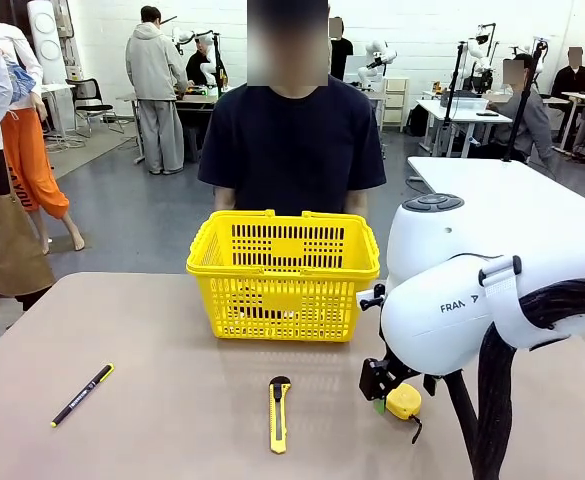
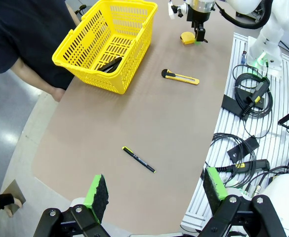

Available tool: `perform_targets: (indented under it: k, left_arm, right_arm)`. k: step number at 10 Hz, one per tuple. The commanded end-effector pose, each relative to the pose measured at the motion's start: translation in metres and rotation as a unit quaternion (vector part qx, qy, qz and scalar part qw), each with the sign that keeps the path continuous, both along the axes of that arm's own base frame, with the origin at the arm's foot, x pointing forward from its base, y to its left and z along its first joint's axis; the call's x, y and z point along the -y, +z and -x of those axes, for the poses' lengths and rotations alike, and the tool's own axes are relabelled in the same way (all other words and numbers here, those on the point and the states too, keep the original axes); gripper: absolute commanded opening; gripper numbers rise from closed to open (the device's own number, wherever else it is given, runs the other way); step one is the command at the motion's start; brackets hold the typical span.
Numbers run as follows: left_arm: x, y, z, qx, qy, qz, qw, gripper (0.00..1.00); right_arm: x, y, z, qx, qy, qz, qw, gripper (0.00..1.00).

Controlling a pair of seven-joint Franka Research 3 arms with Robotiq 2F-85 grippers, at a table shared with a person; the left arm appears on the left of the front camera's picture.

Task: Place the items the person wants into the basket.
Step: Pick up the item the person points to and place it in the Market Basket.

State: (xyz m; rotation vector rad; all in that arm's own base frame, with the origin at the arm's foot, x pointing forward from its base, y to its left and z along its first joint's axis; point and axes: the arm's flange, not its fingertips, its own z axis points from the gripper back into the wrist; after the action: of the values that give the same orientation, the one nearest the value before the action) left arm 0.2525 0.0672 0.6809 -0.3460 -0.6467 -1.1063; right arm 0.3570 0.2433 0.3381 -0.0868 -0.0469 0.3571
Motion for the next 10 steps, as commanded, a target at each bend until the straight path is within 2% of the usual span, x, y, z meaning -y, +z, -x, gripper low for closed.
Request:
perform_targets:
  k: [1,6,10]
  left_arm:
    - [0.0,0.0,0.001,0.001,-0.003,0.003,1.0,1.0]
    - [0.0,0.0,0.001,0.001,-0.003,0.003,1.0,1.0]
    - [0.0,0.0,0.001,0.001,-0.003,0.003,1.0,1.0]
  right_arm:
    - [0.0,-0.006,-0.015,0.019,-0.012,0.003,1.0,1.0]
    - [0.007,-0.015,-0.04,0.001,-0.003,-0.009,1.0,1.0]
    - [0.007,-0.023,-0.045,-0.014,0.0,-0.004,1.0,1.0]
